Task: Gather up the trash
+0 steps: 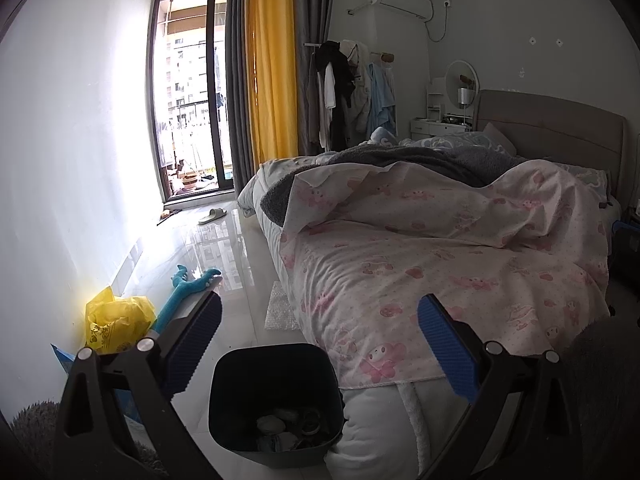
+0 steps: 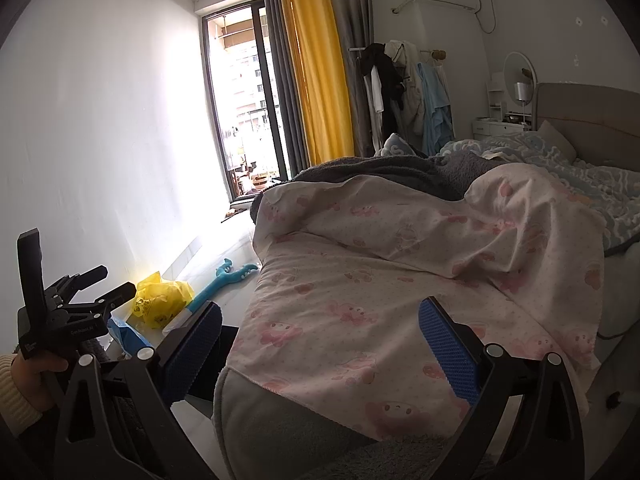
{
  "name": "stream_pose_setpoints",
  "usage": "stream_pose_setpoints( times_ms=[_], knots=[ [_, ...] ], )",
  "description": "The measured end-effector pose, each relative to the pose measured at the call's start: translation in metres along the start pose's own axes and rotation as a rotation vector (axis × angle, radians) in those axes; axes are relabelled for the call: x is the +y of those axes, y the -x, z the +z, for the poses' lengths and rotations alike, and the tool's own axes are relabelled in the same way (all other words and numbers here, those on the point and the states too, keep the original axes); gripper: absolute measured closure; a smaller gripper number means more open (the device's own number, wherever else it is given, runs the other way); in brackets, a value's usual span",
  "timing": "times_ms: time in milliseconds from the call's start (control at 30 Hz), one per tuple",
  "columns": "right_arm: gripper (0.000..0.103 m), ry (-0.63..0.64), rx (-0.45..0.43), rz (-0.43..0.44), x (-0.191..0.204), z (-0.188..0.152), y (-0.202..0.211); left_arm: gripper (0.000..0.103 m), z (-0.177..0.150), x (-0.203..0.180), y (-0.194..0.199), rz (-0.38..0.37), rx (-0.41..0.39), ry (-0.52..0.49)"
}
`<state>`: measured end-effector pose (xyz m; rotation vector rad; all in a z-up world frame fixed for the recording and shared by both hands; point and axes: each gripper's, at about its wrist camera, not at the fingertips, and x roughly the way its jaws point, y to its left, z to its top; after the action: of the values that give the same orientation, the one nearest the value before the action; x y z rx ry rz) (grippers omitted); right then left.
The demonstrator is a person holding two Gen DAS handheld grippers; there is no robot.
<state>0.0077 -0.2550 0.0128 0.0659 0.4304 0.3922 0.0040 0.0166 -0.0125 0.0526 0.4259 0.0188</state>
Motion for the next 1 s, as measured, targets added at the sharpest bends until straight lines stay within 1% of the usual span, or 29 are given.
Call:
stream_pose_setpoints(
  times_ms=[1000],
  knots=[
    [0.003, -0.001, 0.004, -0.002, 0.0015, 0.0006, 0.0007, 0.003, 0.0016, -0.0007, 0.0004, -0.003, 0.001, 0.004]
  ],
)
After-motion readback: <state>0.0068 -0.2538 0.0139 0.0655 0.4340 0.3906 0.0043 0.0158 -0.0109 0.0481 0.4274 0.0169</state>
